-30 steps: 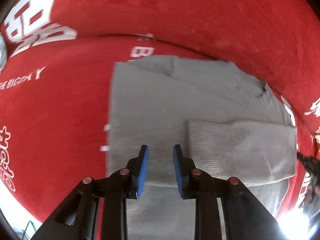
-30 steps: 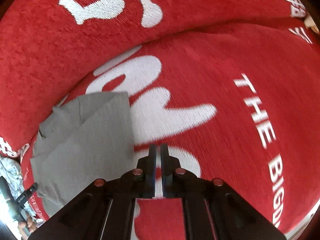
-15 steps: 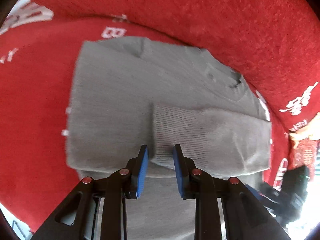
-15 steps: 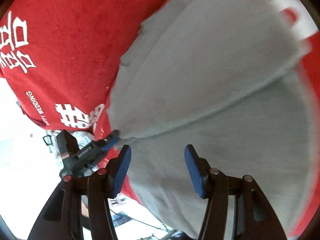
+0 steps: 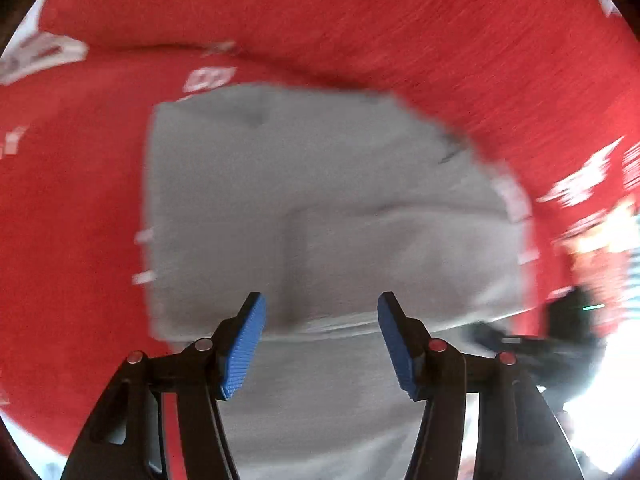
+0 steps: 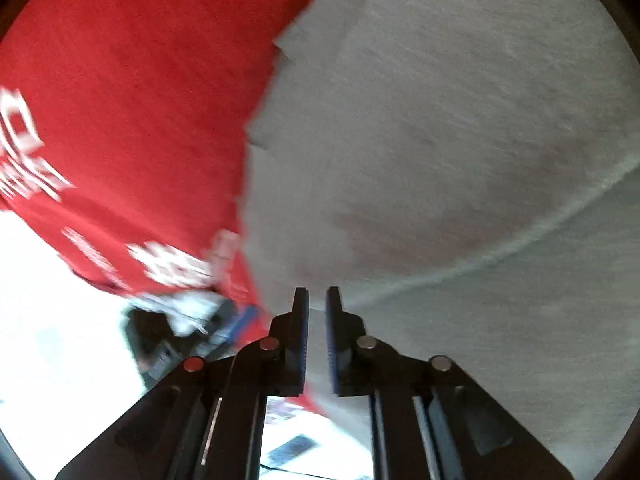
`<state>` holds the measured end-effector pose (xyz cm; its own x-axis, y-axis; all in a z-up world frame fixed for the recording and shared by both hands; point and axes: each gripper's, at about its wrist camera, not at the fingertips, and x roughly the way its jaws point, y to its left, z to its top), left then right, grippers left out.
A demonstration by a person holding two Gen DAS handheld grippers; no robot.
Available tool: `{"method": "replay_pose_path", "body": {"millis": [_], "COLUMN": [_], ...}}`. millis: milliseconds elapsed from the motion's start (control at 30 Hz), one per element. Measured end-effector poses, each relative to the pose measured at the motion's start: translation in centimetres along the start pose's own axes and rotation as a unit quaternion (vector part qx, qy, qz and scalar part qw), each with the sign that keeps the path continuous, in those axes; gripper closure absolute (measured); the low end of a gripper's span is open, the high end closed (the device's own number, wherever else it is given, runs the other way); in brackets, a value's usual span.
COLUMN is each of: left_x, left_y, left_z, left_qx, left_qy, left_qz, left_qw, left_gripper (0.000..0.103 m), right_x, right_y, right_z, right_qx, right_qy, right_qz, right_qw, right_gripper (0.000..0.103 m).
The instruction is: Fold small clothes
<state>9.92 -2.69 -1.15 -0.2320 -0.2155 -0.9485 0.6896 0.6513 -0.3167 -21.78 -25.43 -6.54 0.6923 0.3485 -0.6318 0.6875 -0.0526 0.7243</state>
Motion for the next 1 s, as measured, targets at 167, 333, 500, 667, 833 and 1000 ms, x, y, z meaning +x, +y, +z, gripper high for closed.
{"method": "replay_pose_path", "body": {"millis": [167, 333, 500, 667, 833, 1000], "left_x": [-0.6, -2.1, -0.9, 0.3, 2.4, 1.6], "left_y": [0.9, -0.6, -2.9, -3.6, -3.0, -2.3], "left_z": [-1.5, -1.1, 0.1, -0.2, -1.1, -1.6], "left_qx": [-0.012, 0.004, 0.025, 0.027, 0.036, 0.026], "left_qy": [-0.024, -0.066, -0.066, -0.063, -0.047, -0.054], "left_qz": [0.035, 0.054, 0.066, 0.083, 0.138, 0.141], "left_qw": [0.9990, 0.9963, 0.9953, 0.9942, 0.9887, 0.9883], "left_gripper": [0.044, 0.044, 0.044, 0.044, 0.043, 0.043], "right_x": [-3.2, -9.0, -12.3, -11.3, -10.9, -11.6], "right_y": [-0.5, -0.1, -2.1, -3.6, -4.5, -4.6], "right_z": [-1.0, 0.6, 3.5, 5.2, 5.2, 4.1], "right_qx": [-0.052, -0.082, -0.041, -0.030, -0.037, -0.032], "right_qy": [-0.018, -0.111, -0.155, -0.131, -0.131, -0.127], "right_qz": [-0.069, -0.162, -0.227, -0.243, -0.253, -0.253], "right_qw": [0.996, 0.977, 0.961, 0.961, 0.958, 0.959], "right_gripper": [0.078, 0.069, 0.060, 0.087, 0.087, 0.084]}}
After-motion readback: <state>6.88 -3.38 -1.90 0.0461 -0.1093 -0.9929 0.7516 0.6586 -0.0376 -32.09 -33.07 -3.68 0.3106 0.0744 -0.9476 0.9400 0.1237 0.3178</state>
